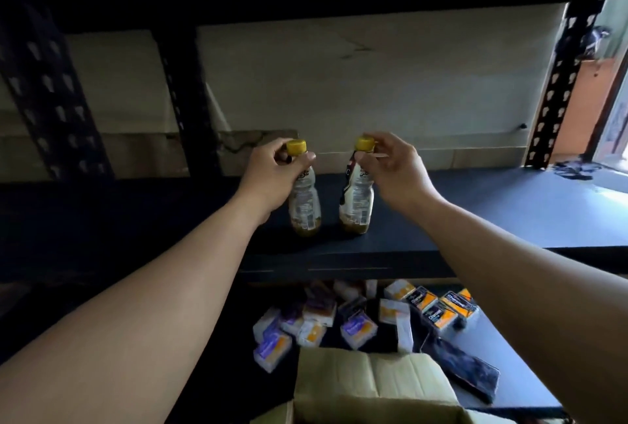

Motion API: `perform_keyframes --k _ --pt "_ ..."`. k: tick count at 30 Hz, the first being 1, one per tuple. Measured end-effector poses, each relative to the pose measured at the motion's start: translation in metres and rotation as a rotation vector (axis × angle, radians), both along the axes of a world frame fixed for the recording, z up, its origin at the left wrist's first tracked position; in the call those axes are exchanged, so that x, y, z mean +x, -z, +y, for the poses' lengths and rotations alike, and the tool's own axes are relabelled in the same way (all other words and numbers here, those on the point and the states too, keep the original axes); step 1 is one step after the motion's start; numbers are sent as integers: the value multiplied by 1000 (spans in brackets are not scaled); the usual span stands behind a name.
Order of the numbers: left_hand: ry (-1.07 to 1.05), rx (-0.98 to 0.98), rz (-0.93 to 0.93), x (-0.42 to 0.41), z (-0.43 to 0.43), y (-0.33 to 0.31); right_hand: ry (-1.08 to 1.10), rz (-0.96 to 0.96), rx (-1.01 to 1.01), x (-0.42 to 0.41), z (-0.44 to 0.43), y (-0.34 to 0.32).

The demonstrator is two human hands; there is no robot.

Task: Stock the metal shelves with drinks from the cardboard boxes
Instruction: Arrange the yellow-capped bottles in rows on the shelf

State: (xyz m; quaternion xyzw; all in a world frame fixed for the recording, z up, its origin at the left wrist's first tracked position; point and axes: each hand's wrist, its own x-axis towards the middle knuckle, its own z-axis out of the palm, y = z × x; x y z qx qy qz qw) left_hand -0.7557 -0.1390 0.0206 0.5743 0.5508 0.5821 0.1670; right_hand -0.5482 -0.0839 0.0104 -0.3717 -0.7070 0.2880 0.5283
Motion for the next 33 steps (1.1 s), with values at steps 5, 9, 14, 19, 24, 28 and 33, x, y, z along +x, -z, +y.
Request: perform_keyframes --k 5,9,14,19,24,28,33 --pt "17 25 5 -1 27 1 -15 -24 17 -10 24 -1" --pt "32 44 33 -1 39 0 -27 -17 11 -17 34 -3" --pt "33 44 9 -5 43 9 -50 -19 -9 -17 36 3" --pt "52 8 -41 3 36 23 -173 21 -87 -12 36 30" --pt "113 6 -75 5 30 35 -205 21 -144 -8 36 53" --pt "179 -116 -5 -9 32 62 -283 22 -190 -5 41 60" --pt "233 -124 -14 -15 37 72 -304 -16 -201 -6 43 65"
